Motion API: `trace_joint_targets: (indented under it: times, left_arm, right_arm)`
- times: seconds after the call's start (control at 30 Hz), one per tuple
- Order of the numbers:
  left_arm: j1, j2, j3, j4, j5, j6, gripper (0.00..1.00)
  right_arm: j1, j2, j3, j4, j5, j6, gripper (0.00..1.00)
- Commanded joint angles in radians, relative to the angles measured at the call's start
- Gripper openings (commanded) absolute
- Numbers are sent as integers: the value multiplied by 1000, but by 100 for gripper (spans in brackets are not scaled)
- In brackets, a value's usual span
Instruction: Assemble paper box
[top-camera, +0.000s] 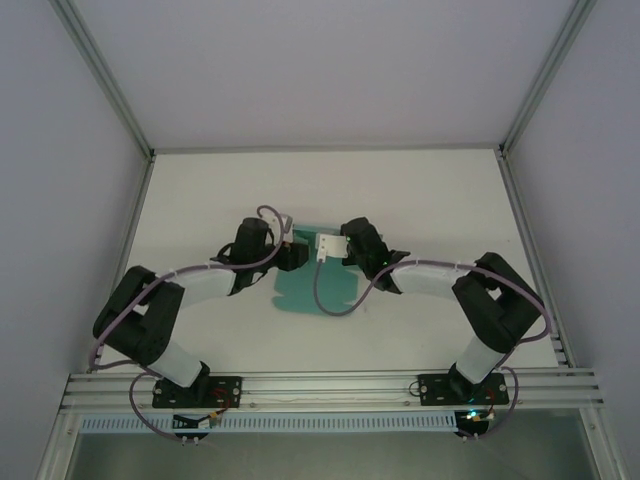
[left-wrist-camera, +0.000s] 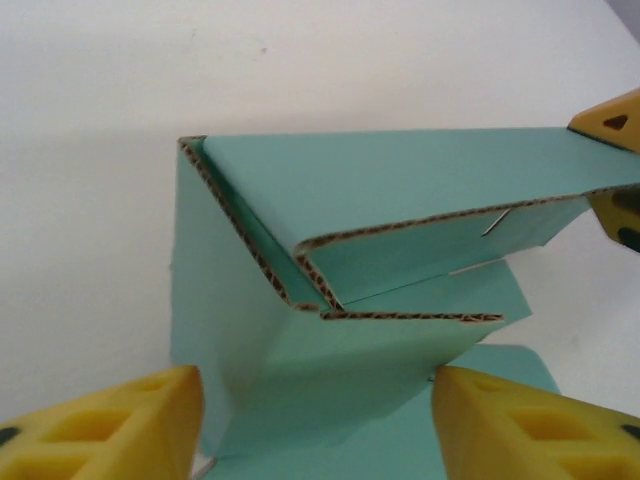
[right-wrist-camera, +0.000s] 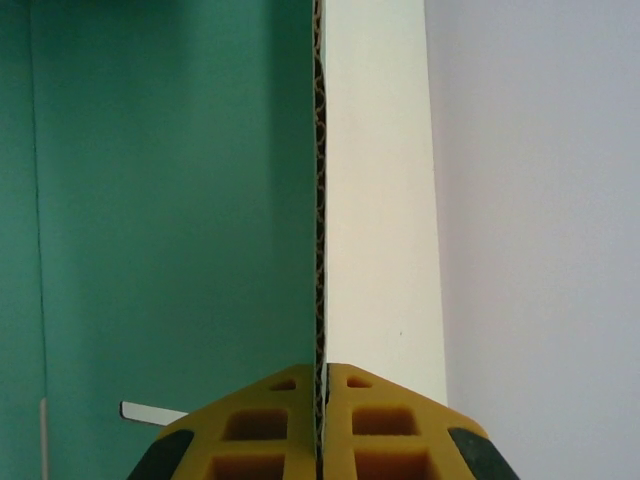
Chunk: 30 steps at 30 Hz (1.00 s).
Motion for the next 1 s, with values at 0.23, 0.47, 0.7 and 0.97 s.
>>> trace_joint_targets:
  times: [0.23, 0.47, 0.7, 0.97]
  left_arm:
    - [1, -278, -81, -206, -355, -69, 100]
    - [33, -365, -69, -394, -564, -205, 100]
    - [143, -526, -33, -607, -637, -310, 100]
    - [194, -242, 65, -523, -360, -198, 100]
  right_arm:
    - [38, 71, -112, 63, 39, -87, 0]
    - [49, 84, -133, 107, 63, -123, 0]
    - [67, 127, -166, 244, 103, -228, 0]
    - [88, 131, -164, 317, 121, -285, 0]
